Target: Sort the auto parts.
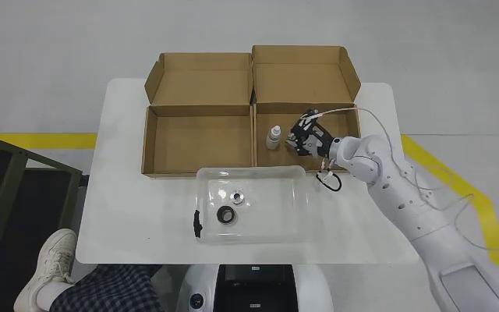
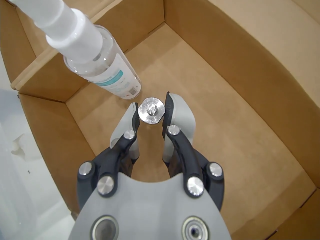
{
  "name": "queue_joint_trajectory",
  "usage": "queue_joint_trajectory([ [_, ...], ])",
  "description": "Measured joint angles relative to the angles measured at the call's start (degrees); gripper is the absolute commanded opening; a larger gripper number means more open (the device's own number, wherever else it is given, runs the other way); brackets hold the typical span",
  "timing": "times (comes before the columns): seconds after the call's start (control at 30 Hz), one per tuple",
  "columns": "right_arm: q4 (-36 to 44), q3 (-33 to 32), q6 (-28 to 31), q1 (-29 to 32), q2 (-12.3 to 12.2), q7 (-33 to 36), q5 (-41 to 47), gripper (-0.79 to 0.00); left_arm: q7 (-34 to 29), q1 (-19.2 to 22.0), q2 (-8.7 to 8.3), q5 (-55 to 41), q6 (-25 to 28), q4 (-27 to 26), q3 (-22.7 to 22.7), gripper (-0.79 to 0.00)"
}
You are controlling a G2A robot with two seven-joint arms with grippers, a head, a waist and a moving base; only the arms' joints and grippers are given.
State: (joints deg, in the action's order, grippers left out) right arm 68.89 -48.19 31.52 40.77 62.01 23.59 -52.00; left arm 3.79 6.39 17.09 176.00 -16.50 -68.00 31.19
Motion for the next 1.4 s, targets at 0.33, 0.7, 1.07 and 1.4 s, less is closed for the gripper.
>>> queue_joint_trajectory([
  [0.33, 0.1, -0.78, 0.47, -0.14, 0.36, 1.01, -0.31, -0.48, 0.0, 0.0, 0.0, 0.0, 0.0, 0.0, 0.0, 0.0],
  [0.7, 10.74, -8.04, 0.79, 3.61, -1.82, 3.35, -1.95, -0.453, 0.0, 0.0, 0.0, 0.0, 0.0, 0.0, 0.0, 0.0],
  [1.07, 31.93, -18.37, 3.21, 13.23, -4.86, 9.49, -1.05, -0.431, 0.0, 0.0, 0.0, 0.0, 0.0, 0.0, 0.0, 0.0],
  [1.4, 43.28, -18.94, 6.76, 19.06, -5.68, 12.74, 0.95, -0.419, 0.0, 0.0, 0.0, 0.0, 0.0, 0.0, 0.0, 0.0],
])
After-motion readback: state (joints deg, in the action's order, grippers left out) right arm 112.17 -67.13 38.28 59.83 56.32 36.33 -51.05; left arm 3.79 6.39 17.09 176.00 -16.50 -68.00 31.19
